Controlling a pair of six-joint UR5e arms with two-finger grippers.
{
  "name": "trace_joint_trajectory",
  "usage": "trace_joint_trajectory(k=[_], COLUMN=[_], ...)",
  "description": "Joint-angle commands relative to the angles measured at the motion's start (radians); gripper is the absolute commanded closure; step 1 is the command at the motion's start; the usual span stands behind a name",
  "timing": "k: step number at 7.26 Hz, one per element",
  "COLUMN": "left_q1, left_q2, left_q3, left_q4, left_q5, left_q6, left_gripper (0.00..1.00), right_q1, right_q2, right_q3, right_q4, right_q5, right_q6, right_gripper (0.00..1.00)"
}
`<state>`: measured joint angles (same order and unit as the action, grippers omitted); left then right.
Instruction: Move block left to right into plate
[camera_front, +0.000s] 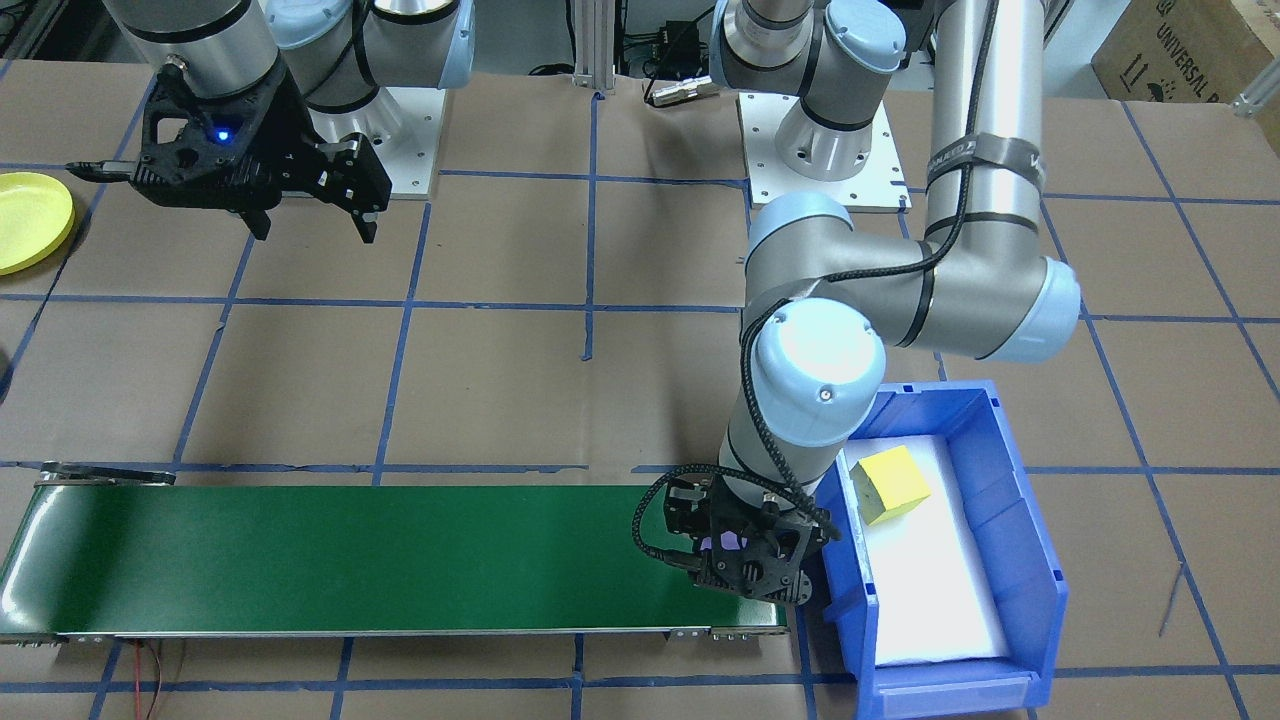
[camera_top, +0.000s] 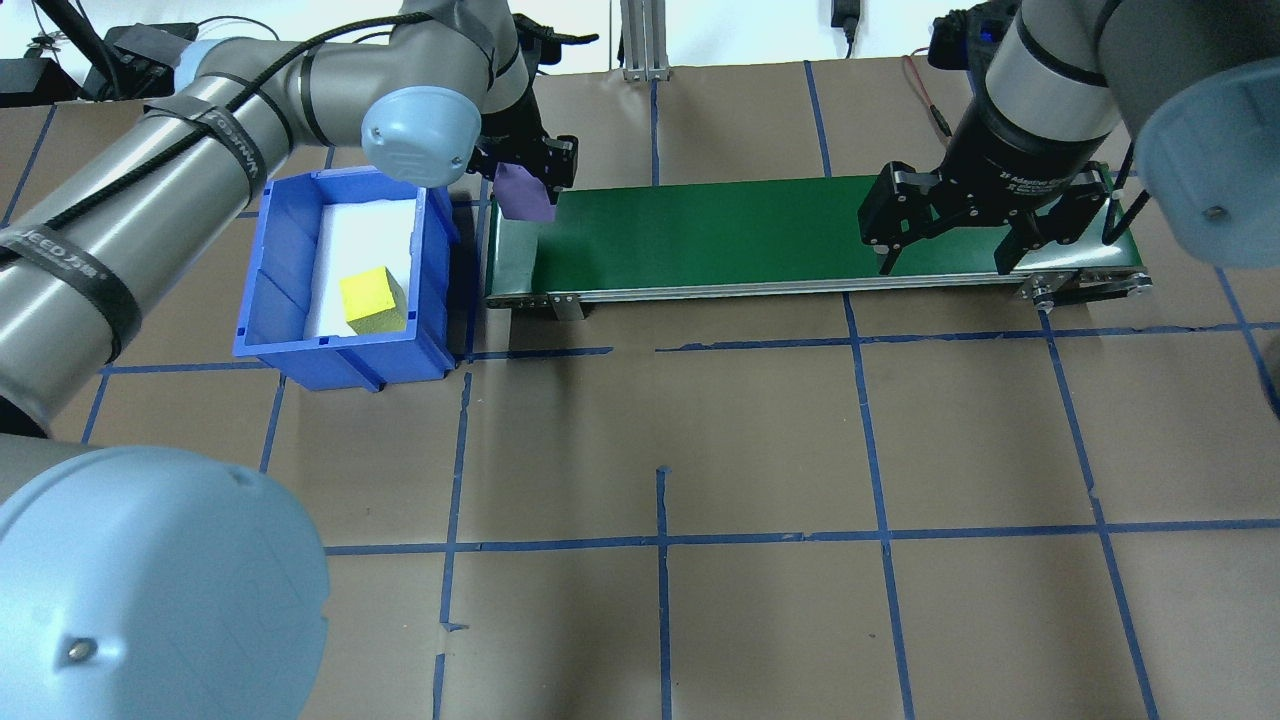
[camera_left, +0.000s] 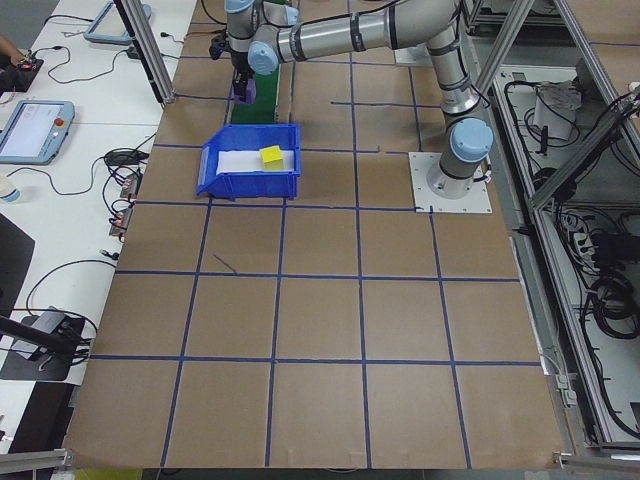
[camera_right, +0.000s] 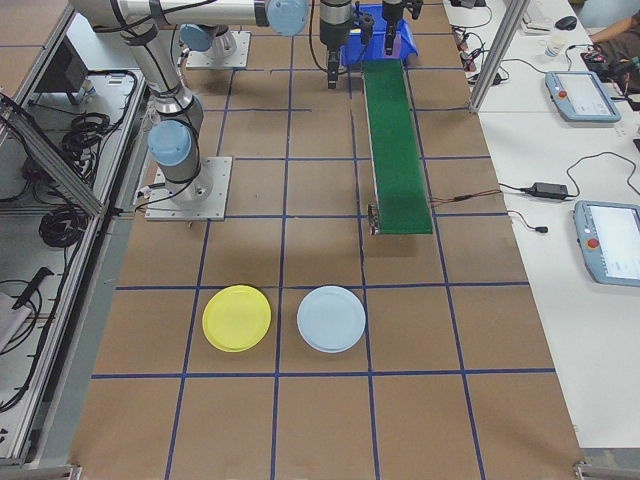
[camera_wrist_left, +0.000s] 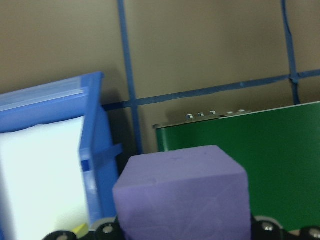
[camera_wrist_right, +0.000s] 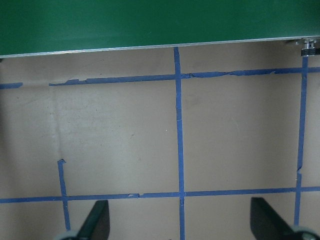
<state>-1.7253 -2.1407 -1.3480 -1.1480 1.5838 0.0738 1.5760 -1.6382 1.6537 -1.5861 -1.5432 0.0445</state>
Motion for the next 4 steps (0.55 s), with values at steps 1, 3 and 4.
trace_joint_trajectory(k=[1,3,4], left_q1=[-0.010,-0.013,-0.013], left_q2=[-0.024,0.016,0.074], left_q3=[-0.037,-0.040,-0.040], left_q4=[0.021,0.011,-0.010], left_q5=[-0.001,-0.011,-0.005], left_q6=[-0.005,-0.012,-0.026], left_gripper=[0.17,0.00,0.00], right_q1=[-0.004,-0.014,-0.022], right_q2=[0.000,0.000,0.001], right_q3=[-0.003,-0.014,-0.024], right_q4=[0.000,0.003,0.014], right_q5=[-0.002,-0.002,-0.002], right_q6=[-0.002,-0.040,-0.076], right_gripper=[0.00,0.00,0.00])
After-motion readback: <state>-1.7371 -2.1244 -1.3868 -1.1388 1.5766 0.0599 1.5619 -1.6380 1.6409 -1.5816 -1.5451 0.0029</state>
